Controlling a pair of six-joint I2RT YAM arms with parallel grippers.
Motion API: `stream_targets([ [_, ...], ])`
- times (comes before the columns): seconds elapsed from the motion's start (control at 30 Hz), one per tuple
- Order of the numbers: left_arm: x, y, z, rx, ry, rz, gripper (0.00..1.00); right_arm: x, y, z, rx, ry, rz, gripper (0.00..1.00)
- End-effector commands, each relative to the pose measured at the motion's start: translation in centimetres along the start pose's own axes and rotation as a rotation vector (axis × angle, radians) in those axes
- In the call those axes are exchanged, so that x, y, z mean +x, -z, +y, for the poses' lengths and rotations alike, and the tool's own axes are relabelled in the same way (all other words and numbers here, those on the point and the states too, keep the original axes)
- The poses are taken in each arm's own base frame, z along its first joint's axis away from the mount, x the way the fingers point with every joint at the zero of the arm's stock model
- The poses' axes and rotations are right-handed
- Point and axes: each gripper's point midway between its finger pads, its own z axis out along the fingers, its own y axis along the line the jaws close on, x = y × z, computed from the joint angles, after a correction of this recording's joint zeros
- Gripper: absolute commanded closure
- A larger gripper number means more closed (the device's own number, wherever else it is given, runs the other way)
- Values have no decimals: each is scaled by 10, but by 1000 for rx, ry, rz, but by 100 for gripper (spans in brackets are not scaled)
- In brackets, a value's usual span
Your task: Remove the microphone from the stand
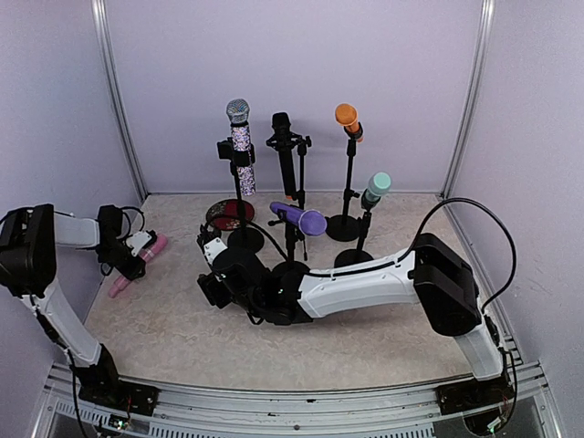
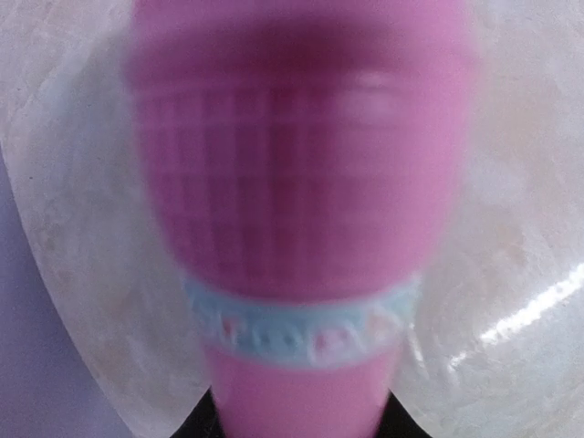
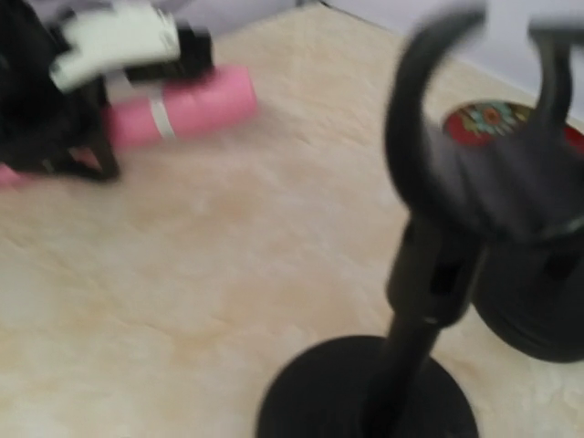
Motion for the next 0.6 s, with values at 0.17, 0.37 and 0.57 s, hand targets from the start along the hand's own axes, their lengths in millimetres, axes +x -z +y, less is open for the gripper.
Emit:
stream_targets([
  [0.17,-3,-17,27,-99,-9,9,46,-5,-43,-35,102,-19,-38,30],
  [0.37,-7,-7,21,-53,-22,-26,37,-11,-63,-41,126,24,-87,35],
  [0.57,-29,28,11,52,-19,-124,15,-10,-72,-37,125,56,-124,53],
])
